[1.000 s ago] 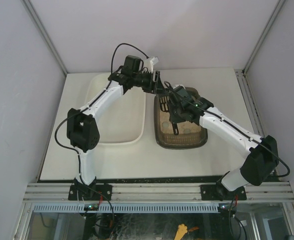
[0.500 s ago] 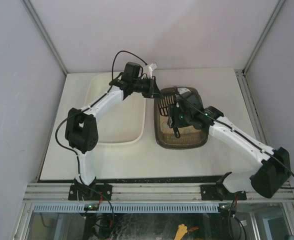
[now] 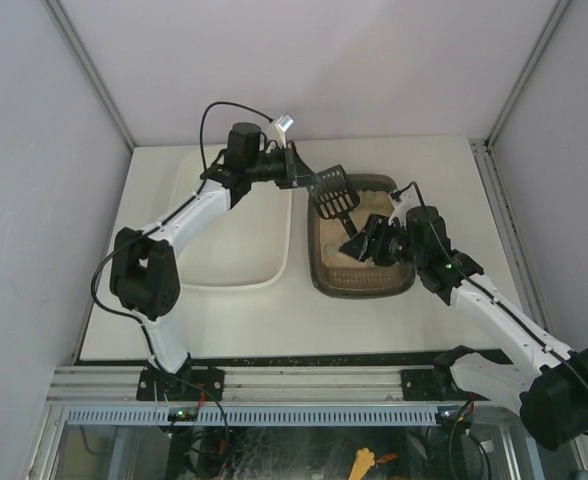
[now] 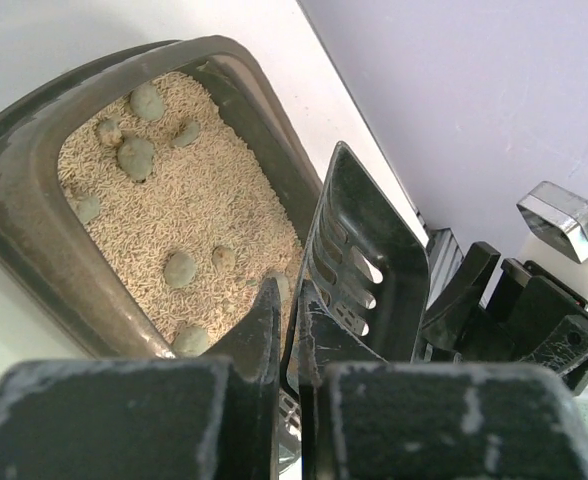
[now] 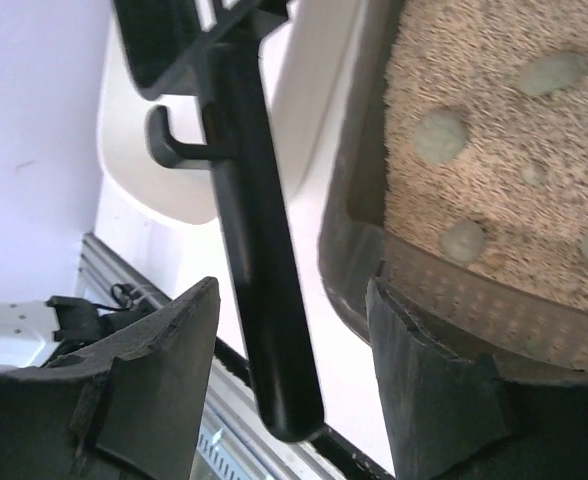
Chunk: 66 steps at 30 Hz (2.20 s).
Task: Clean the litter box
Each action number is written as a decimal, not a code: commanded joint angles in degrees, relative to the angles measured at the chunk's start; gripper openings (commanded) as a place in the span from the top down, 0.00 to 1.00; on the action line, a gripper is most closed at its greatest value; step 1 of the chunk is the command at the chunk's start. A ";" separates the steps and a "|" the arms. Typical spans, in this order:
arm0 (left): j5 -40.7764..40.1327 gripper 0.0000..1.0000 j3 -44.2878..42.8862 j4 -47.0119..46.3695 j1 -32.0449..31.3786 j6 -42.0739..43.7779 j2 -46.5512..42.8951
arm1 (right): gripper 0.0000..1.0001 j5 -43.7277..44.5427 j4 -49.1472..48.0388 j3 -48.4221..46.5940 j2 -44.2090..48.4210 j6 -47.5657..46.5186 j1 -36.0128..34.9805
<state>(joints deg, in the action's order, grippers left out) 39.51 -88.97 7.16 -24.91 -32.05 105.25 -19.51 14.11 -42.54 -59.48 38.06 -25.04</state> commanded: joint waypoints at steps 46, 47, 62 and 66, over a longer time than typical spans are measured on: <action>-30.87 0.00 18.40 4.92 -0.98 -33.79 -17.37 | 1.00 14.48 35.59 -17.36 -11.52 -3.14 5.02; -31.90 0.00 18.01 6.15 -1.98 -34.46 -16.98 | 1.00 14.78 36.95 -18.71 -13.24 -3.35 5.00; -32.66 0.00 16.89 10.58 -10.16 -43.54 -14.41 | 1.00 7.72 41.29 -28.89 -28.93 -8.79 2.89; -34.41 0.00 18.03 10.15 -10.10 -42.67 -15.84 | 1.00 3.75 40.93 -30.31 -31.99 -9.62 2.82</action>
<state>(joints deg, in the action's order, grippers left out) 7.42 -71.94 18.61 -35.07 -73.84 90.89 -8.80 54.85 -70.65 -88.99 30.65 -21.76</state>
